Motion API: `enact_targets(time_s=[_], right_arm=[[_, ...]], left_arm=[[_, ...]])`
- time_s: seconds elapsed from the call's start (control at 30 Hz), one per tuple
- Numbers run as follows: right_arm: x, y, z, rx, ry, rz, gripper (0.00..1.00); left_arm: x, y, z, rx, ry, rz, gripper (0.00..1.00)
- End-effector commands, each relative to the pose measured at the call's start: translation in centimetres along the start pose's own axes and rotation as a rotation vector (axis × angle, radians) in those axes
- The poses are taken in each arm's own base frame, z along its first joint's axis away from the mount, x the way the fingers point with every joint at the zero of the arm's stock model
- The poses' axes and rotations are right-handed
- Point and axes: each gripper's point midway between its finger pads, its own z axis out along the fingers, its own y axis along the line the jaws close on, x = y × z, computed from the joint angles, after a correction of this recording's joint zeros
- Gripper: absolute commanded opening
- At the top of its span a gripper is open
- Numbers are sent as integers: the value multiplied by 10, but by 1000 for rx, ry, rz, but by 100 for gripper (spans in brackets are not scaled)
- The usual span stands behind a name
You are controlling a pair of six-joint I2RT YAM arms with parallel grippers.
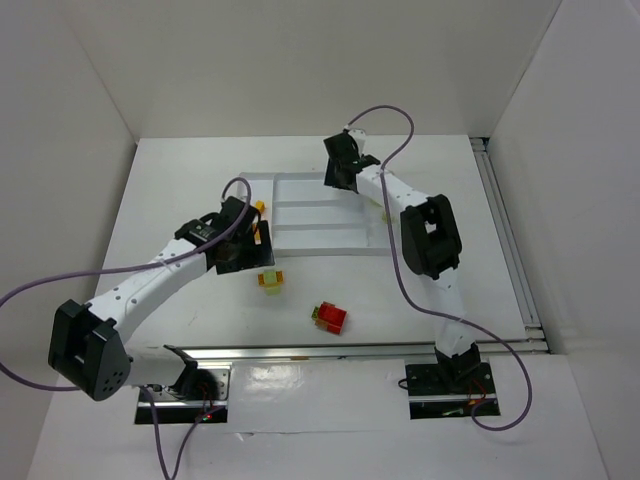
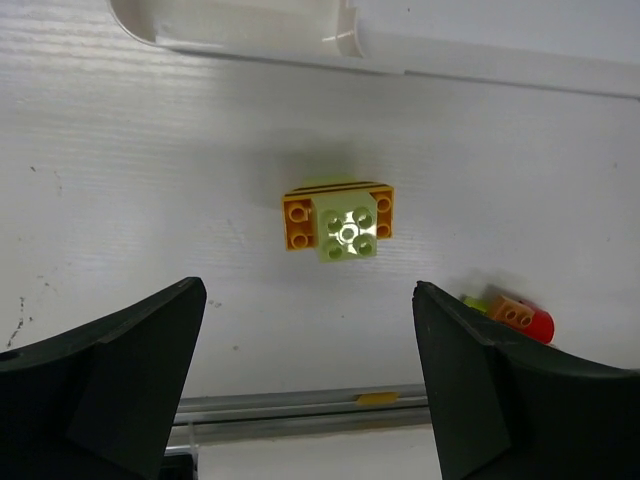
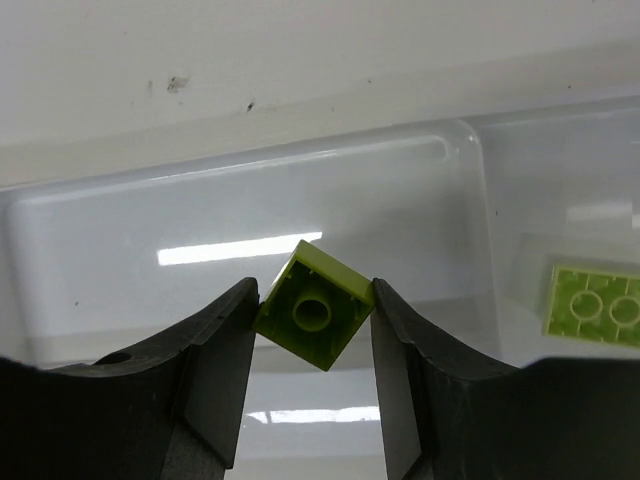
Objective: Sort the legos into containers by color
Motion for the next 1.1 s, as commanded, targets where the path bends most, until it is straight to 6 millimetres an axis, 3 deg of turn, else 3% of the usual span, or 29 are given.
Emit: enact_targets(time_s=[0.0, 0.03, 0.07, 0.13, 0.2, 0.23, 0.27, 0.3, 0.33, 0.37, 0.43, 0.47, 0.6, 0.67, 0.87, 1.07], right_arm=[[-30, 12, -3, -46, -47, -3, 52], [-28, 13, 0, -45, -45, -4, 74], [-34, 10, 1, -42, -54, 5, 84], [-37, 10, -2, -43, -55, -3, 94], [-45, 8, -11, -37, -70, 1, 94], [-57, 9, -29, -47, -87, 21, 94], [-49, 3, -32, -43, -78, 29, 94], [-53, 1, -43, -55, -99, 37, 94], [-83, 7, -77, -117, -188, 74, 94], [-66, -4, -78, -105, -166, 65, 94], [-69, -8, -99, -126, -185, 73, 93], [-82, -14, -115, -137, -219, 91, 93], [-72, -30, -124, -115, -197, 88, 93], [-78, -37, -131, -105, -213, 98, 93], [-70, -43, -127, -101, -197, 97, 93], [-66, -44, -129, -105, -185, 93, 93]], left_arm=[[16, -6, -3, 17, 32, -1, 95], [21, -10, -2, 19, 45, 19, 95], [24, -9, -2, 11, 48, 29, 94], [32, -14, 1, 5, 65, 53, 94], [39, -20, 4, 7, 78, 41, 92], [47, -22, 4, 11, 89, 51, 92], [46, -24, 7, 0, 75, 36, 91], [45, -24, 7, -6, 68, 25, 88], [49, -25, 12, -9, 78, 37, 88], [46, -22, 13, -29, 58, 24, 86], [47, -18, 20, -62, 63, 20, 83], [43, -20, 21, -67, 53, 20, 82], [37, -22, 34, -109, 47, 19, 77], [37, -25, 39, -112, 50, 9, 76], [22, -26, 43, -136, -12, 6, 71], [26, -33, 52, -129, 22, 18, 66]])
